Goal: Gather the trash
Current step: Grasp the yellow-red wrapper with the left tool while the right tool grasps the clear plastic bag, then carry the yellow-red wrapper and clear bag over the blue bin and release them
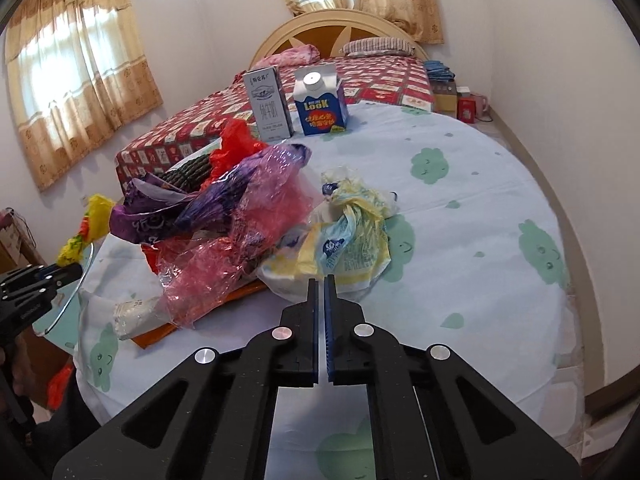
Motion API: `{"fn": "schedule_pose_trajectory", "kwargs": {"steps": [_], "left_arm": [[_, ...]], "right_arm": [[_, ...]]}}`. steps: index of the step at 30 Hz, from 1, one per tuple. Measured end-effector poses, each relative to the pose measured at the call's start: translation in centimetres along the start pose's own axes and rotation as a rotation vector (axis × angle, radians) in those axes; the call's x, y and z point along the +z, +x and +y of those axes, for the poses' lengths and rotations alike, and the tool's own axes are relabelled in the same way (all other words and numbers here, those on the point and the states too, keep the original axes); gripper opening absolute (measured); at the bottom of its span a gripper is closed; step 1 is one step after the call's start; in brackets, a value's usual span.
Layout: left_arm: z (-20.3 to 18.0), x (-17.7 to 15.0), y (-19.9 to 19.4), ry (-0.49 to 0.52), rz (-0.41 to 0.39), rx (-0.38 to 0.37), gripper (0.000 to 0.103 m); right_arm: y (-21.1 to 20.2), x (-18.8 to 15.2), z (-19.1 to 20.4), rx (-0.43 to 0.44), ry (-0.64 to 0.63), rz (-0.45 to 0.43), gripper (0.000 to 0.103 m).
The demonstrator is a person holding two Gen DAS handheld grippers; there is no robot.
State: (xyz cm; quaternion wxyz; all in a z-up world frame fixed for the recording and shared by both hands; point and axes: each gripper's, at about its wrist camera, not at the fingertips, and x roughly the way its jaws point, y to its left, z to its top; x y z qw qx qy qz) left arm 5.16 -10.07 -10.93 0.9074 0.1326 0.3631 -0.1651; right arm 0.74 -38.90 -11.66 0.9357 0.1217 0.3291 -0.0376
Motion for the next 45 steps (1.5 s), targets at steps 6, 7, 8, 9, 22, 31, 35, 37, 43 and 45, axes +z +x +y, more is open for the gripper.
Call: {"fn": "schedule_pose_trajectory", "kwargs": {"steps": [6, 7, 8, 9, 22, 31, 35, 37, 43, 45], "left_arm": [[0.8, -0.4, -1.0, 0.001, -0.011, 0.007, 0.018], [0.9, -0.4, -1.0, 0.002, -0.014, 0.01, 0.018], [0.9, -0.4, -0.9, 0.006, -0.017, 0.017, 0.018], [1.0, -0.5, -0.7, 0.006, -0.016, 0.023, 0.018], [2.4, -0.6, -2.3, 0.004, -0.046, 0.033, 0.018], [5.0, -0.7, -3.6, -0.029, -0.063, 0.079, 0.018], [6.5, -1.2, -3.9, -0.046, -0.059, 0.094, 0.018], [7.2, -1.4, -3.9, -0.053, -0.056, 0.104, 0.018], [9.1, -2.1, -4.1, -0.083, -0.048, 0.133, 0.018], [9.7, -2.2, -4.1, -0.094, -0.046, 0.14, 0.018]], "right_arm": [[-0.9, 0.6, 0.3, -0.005, 0.02, -0.04, 0.052], [-0.7, 0.8, 0.5, -0.003, 0.019, -0.035, 0.052], [-0.3, 1.1, 0.6, -0.015, 0.02, -0.026, 0.052], [0.2, 1.2, 0.6, -0.027, 0.022, -0.016, 0.052], [-1.6, 1.6, -1.0, -0.078, 0.024, -0.044, 0.016], [-4.6, 4.1, 2.0, -0.07, -0.041, -0.162, 0.016], [-4.2, 4.9, 4.7, -0.029, -0.08, -0.169, 0.016], [-3.9, 5.2, 5.7, -0.013, -0.095, -0.17, 0.016], [-2.6, 5.9, 9.8, 0.04, -0.159, -0.163, 0.016], [-2.3, 6.1, 11.2, 0.055, -0.181, -0.16, 0.016]]}}
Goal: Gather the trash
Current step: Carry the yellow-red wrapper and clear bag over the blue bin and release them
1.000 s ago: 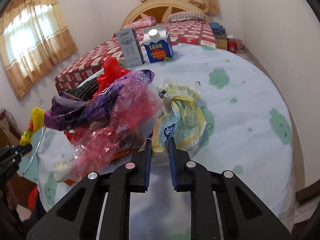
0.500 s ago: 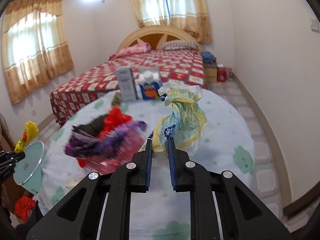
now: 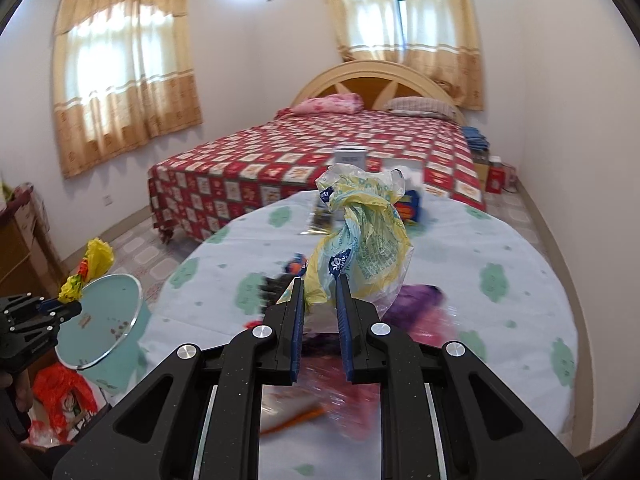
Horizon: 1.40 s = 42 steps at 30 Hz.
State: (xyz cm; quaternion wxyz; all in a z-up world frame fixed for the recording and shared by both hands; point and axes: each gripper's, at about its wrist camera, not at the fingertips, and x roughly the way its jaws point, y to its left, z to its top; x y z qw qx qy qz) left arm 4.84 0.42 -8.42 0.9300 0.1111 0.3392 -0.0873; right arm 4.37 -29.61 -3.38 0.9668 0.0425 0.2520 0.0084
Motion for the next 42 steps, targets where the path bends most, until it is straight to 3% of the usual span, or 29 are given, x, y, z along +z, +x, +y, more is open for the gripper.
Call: {"fn": "schedule_pose_trajectory", "kwargs": {"steps": [21, 42], "left_arm": [[4.2, -0.2, -0.2, -0.059, 0.002, 0.076, 0.018], [8.9, -1.6, 0.1, -0.11, 0.039, 0.155, 0.018]], "right_arm": [[3.7, 1.2, 8.6, 0.129, -0.147, 0.031, 0.016], [7.5, -0.6, 15.5, 0.256, -0.244, 0.097, 0.016]]}}
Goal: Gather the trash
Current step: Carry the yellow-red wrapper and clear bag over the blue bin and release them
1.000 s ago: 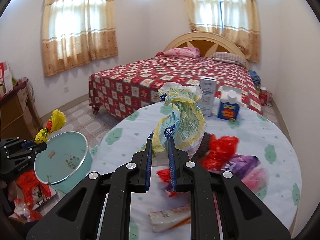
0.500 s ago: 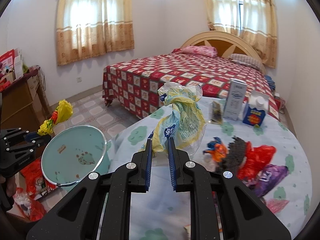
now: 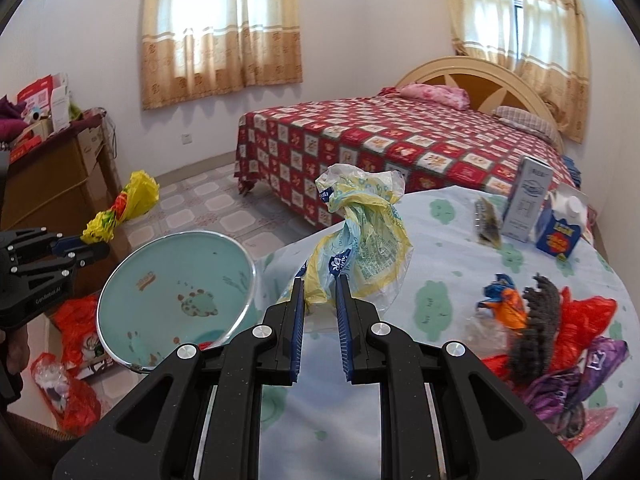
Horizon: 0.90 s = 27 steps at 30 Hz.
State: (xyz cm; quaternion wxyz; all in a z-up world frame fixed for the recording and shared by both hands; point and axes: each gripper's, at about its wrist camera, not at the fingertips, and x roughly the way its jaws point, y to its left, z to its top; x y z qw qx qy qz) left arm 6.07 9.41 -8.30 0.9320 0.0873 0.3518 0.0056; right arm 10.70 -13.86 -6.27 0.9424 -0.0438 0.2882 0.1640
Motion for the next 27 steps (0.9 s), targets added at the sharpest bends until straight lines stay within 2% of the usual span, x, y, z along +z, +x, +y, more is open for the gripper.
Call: {"fn": "schedule_pose_trajectory", "kwargs": {"steps": [10, 27], "left_arm": [[1.5, -0.5, 0.5, -0.018, 0.015, 0.036, 0.019], [2.3, -0.8, 1.4, -0.035, 0.039, 0.053, 0.019]], "right_arm": [[1.9, 0.1, 2.4, 0.05, -0.041, 0.018, 0.016], [3.5, -0.3, 5.1, 0.101, -0.102, 0.045, 0.016]]}}
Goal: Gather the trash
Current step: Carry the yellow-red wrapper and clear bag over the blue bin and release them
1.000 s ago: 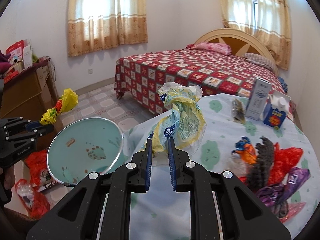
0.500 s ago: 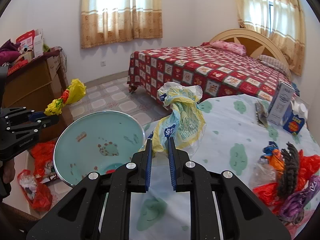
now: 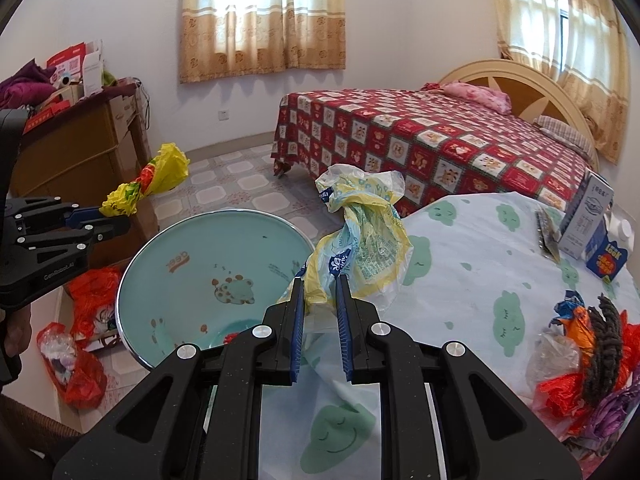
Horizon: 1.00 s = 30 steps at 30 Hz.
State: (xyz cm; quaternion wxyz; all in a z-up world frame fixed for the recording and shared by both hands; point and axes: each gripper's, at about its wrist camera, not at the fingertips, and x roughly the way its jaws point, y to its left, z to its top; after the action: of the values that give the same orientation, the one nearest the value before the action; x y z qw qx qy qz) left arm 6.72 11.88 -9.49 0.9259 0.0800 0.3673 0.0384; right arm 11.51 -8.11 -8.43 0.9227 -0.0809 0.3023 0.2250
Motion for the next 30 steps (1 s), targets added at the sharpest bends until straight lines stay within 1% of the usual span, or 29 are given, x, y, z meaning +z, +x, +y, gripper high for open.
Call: {"fn": "schedule_pose_trajectory", "kwargs": {"steps": [5, 19, 30], "left_arm": [[0.1, -0.1, 0.1, 0.001, 0.005, -0.001, 0.019], [-0.3, -0.2, 0.1, 0.005, 0.007, -0.01, 0.019], [-0.8, -0.5, -0.3, 0.021, -0.005, -0.052, 0.019]], "right_arm": [[0.2, 0.0, 0.7, 0.013, -0.023, 0.005, 0.016], [0.2, 0.1, 1.1, 0.024, -0.036, 0.006, 0.016], [0.4, 0.0, 1.9, 0.053, -0.061, 0.012, 0.017]]}}
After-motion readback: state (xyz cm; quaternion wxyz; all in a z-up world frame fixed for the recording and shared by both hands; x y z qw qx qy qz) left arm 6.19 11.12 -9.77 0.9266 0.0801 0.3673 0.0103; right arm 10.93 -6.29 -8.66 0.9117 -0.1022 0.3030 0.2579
